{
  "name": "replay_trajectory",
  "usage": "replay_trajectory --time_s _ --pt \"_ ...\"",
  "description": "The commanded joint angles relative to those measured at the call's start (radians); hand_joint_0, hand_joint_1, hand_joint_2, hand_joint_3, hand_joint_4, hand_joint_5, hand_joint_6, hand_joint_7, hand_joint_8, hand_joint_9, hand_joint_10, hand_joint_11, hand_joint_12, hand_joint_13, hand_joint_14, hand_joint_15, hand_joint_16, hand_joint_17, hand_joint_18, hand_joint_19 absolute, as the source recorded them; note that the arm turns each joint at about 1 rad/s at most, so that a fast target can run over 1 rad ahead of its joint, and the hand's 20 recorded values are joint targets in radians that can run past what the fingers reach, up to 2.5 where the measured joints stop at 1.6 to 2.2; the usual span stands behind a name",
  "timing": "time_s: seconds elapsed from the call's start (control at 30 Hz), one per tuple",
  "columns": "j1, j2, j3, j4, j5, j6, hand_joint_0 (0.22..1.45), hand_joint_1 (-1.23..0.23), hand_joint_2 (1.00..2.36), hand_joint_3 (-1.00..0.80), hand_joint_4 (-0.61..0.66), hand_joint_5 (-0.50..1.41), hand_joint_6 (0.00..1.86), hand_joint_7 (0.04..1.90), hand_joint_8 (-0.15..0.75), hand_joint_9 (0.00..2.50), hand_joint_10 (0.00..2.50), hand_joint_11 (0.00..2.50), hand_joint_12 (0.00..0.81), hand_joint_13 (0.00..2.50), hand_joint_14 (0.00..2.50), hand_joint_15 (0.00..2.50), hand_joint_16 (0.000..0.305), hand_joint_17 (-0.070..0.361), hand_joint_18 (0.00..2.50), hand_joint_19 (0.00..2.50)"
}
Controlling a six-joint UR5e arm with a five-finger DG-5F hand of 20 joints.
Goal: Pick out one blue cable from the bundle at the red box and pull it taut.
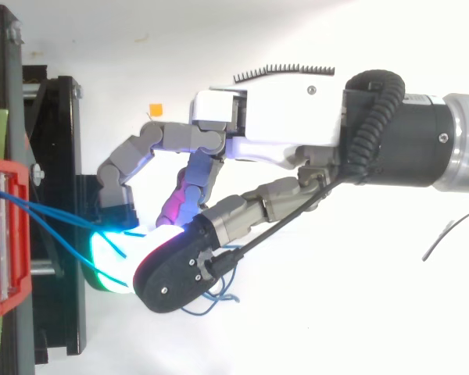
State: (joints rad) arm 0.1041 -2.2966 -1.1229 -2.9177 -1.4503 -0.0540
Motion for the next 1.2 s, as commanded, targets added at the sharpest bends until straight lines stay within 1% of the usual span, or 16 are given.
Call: replay_trajectory --time_s 0.0,0.1,0.2,0.37,0.47,0.63,0.8,0.83,0.93,0.97,1.0,1.07,1.17 --pt "0.000 0.000 0.000 0.002 -0.001 0.000 0.58 -0.66 1.00 -0.48 -0.19 -0.05 0.85 1.03 0.205 1.39 0.03 0.83 0.288 1.03 0.03 0.71 0.043 0.097 0.76 0.84" --pt "0.000 0.000 0.000 0.000 -0.001 0.000 0.59 -0.73 1.01 -0.37 -0.15 -0.06 0.87 1.08 0.211 1.37 0.03 0.83 0.292 1.03 0.03 0.71 0.043 0.097 0.76 0.84" --pt "0.000 0.000 0.000 0.000 -0.001 0.000 0.59 -0.76 1.02 -0.31 -0.14 -0.06 0.89 1.05 0.221 1.35 0.03 0.85 0.288 1.02 0.03 0.72 0.043 0.098 0.75 0.83" --pt "0.000 0.000 0.000 0.000 -0.001 0.000 0.59 -0.79 1.02 -0.28 -0.14 -0.07 0.91 0.99 0.217 1.31 0.03 0.85 0.289 1.01 0.03 0.73 0.044 0.099 0.75 0.83" --pt "0.000 0.000 0.000 0.000 0.001 -0.001 0.60 -0.78 1.02 -0.31 -0.13 -0.08 0.91 0.98 0.215 1.29 0.03 0.85 0.292 1.00 0.03 0.73 0.044 0.099 0.74 0.83" --pt "0.000 0.000 0.000 0.000 -0.001 -0.001 0.64 -0.84 1.01 -0.38 -0.09 -0.09 0.92 0.94 0.219 1.26 0.03 0.85 0.294 0.98 0.03 0.72 0.044 0.098 0.73 0.81" --pt "0.000 0.000 0.000 -0.003 -0.001 0.000 0.67 -0.85 1.00 -0.50 -0.13 -0.08 0.92 0.95 0.223 1.26 0.03 0.86 0.289 0.98 0.03 0.71 0.044 0.098 0.74 0.79" --pt "0.000 0.000 0.000 -0.008 -0.001 0.000 0.66 -0.85 1.00 -0.50 -0.12 -0.08 0.92 0.96 0.223 1.26 0.03 0.85 0.289 0.98 0.03 0.71 0.044 0.098 0.74 0.80" --pt "0.002 0.000 0.000 -0.015 -0.001 0.002 0.64 -0.85 1.00 -0.50 -0.13 -0.07 0.92 0.95 0.218 1.30 0.03 0.85 0.285 0.99 0.03 0.71 0.043 0.096 0.74 0.80" --pt "0.000 0.000 0.000 -0.020 -0.002 0.002 0.63 -0.85 1.00 -0.50 -0.12 -0.06 0.92 0.96 0.222 1.37 0.03 0.86 0.284 1.02 0.03 0.73 0.042 0.095 0.75 0.81" --pt "0.002 0.000 0.000 -0.020 -0.001 0.002 0.60 -0.83 1.00 -0.50 -0.12 -0.05 0.91 0.98 0.227 1.47 0.03 0.89 0.287 1.07 0.03 0.75 0.042 0.094 0.76 0.82" --pt "0.002 0.000 0.000 -0.021 -0.002 0.002 0.58 -0.81 1.00 -0.50 -0.12 -0.03 0.90 1.00 0.216 1.54 0.03 0.90 0.281 1.11 0.03 0.78 0.042 0.094 0.79 0.83" --pt "0.002 0.000 0.000 -0.021 -0.001 0.000 0.56 -0.74 1.00 -0.50 -0.16 -0.02 0.89 1.02 0.210 1.60 0.04 0.89 0.277 1.14 0.03 0.78 0.042 0.094 0.81 0.83"
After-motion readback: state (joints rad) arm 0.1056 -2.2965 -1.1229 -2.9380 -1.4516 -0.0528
